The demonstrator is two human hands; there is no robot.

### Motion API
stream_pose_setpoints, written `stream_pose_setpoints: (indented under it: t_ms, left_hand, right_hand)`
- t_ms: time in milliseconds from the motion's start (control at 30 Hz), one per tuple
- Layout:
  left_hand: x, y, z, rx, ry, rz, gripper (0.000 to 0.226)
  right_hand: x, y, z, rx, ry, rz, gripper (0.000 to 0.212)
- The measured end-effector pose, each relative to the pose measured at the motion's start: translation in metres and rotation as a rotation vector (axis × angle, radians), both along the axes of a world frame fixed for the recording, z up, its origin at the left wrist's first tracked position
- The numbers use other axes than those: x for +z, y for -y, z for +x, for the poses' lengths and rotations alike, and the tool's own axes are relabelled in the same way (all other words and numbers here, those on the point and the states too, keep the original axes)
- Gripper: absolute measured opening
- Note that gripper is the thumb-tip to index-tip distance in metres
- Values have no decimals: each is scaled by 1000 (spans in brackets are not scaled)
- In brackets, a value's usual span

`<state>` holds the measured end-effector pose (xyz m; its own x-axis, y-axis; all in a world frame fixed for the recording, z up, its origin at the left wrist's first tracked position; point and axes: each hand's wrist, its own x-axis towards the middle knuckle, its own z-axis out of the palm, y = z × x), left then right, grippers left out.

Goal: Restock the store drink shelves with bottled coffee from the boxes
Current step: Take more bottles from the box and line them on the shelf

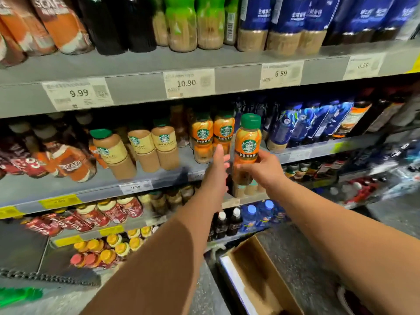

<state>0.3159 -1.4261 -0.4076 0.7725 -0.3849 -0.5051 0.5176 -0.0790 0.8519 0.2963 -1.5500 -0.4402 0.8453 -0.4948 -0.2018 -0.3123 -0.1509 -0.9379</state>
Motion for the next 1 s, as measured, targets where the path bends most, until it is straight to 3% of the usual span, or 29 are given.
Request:
stream_pose_setpoints:
  t_ms: [233,533,1000]
  left_hand:
    - [-18,36,20,44,-13,-47,68]
    - [-24,47,37,137,-23,-56,65]
    - [-41,60,44,220,67,-46,67]
  right_hand:
    - [-12,37,36,20,27,3,35]
    - [-15,52,60,99,59,50,10]
    - [-26,58,82,144,148,83,42]
